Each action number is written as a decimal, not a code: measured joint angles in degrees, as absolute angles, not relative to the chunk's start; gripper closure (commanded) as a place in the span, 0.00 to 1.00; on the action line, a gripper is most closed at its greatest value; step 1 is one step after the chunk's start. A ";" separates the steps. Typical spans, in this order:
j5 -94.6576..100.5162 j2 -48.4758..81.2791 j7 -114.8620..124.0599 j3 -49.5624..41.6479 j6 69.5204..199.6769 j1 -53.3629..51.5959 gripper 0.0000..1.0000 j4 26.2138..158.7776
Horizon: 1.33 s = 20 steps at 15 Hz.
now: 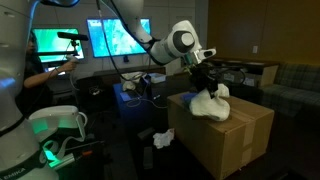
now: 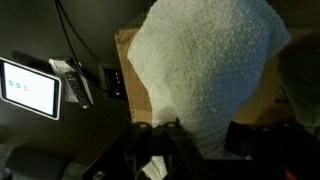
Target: Put the items on the table on to the box and the items on the box on to the table.
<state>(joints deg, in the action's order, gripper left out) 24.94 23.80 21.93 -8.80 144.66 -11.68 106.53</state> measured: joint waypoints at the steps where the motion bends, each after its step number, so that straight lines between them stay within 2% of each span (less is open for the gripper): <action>1: 24.94 26.00 21.93 -8.82 144.66 -11.49 0.87 104.53; 7: 24.93 37.17 21.93 -9.57 143.97 -11.22 0.86 94.40; 8: 24.93 38.27 21.93 -9.67 143.76 -11.25 0.63 93.26; 15: 24.93 41.26 21.93 -11.49 141.86 -13.02 0.10 87.96; 17: 24.98 41.17 21.98 -12.27 141.77 -13.81 0.01 86.68; 20: 25.07 40.75 22.09 -12.88 141.77 -14.89 0.00 84.67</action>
<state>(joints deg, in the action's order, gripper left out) 25.07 40.75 22.09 -12.88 141.77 -14.89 84.67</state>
